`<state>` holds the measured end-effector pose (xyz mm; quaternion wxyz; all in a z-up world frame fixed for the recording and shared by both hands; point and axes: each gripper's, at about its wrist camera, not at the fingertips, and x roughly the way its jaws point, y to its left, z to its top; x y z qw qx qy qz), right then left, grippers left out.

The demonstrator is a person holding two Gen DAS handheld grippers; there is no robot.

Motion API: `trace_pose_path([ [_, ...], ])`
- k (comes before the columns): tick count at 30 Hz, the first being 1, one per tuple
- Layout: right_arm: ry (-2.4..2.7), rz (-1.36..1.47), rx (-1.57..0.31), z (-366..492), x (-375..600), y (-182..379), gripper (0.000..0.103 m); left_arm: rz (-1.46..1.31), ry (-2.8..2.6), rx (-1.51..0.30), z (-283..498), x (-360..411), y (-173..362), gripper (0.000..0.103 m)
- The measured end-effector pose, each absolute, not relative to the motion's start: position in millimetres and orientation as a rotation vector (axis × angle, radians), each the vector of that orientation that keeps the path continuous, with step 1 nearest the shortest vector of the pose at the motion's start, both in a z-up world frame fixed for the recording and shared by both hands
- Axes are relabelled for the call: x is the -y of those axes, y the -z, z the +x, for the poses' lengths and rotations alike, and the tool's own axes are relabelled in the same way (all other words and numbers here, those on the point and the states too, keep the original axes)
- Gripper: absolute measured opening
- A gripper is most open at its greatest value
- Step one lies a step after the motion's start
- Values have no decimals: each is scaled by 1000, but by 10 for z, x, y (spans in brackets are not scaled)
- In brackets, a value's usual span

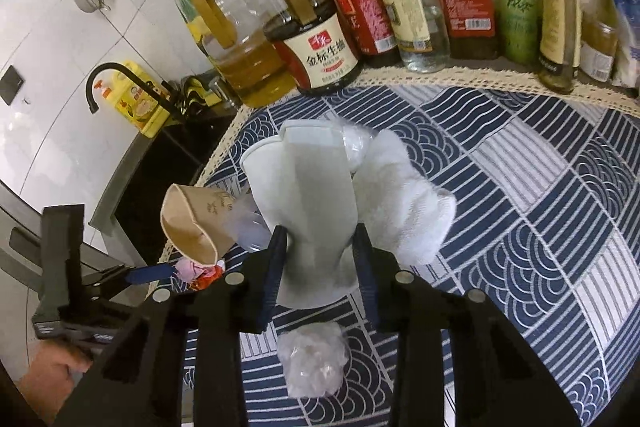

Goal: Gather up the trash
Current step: 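Grasp the white tissue with the right tool while the left tool grasps the pink wrapper, then carry the tissue and pink wrapper down over the black bin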

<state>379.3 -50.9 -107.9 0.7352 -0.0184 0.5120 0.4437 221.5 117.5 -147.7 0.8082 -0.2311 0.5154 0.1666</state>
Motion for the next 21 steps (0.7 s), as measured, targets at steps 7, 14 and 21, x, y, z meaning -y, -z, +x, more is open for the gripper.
trace_pose_path([
  [7, -923, -23, -1106, 3722, 803, 963, 35, -415, -356, -1106, 2338, -1191, 1550, 95],
  [14, -859, -16, -1110, 3636, 1089, 959, 35, -349, -334, -1113, 2370, -1133, 1596, 58],
  [21, -816, -9, -1112, 3486, 1257, 955, 35, -357, -315, -1100, 2233, -1109, 1529, 57],
])
